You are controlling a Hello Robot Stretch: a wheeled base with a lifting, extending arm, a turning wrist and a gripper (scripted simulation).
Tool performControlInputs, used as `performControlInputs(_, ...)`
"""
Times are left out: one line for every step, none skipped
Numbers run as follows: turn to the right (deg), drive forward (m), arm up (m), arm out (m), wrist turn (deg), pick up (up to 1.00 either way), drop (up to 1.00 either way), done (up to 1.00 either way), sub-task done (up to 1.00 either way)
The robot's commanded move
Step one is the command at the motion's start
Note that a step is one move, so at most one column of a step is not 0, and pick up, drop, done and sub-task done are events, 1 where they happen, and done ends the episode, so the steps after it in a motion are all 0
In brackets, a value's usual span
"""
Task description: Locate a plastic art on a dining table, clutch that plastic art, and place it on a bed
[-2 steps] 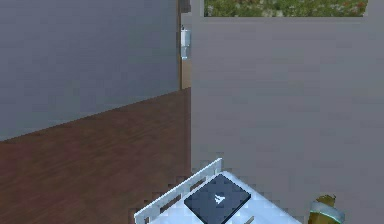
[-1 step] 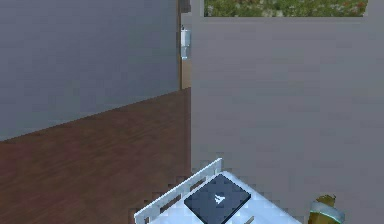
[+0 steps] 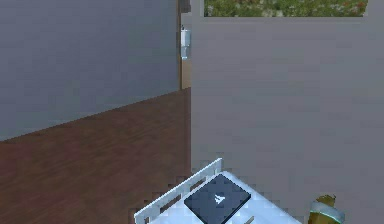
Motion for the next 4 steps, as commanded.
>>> performControlInputs(0.0,0.0,-0.32,0.0,0.0,0.0,0.0,0.0,0.0)
performControlInputs(0.0,0.0,0.0,0.0,0.0,0.0,1.0,0.0,0.0)
performControlInputs(0.0,0.0,0.1,0.0,0.0,0.0,0.0,0.0,0.0)
performControlInputs(0.0,0.0,0.0,-0.08,0.0,0.0,0.0,0.0,0.0)
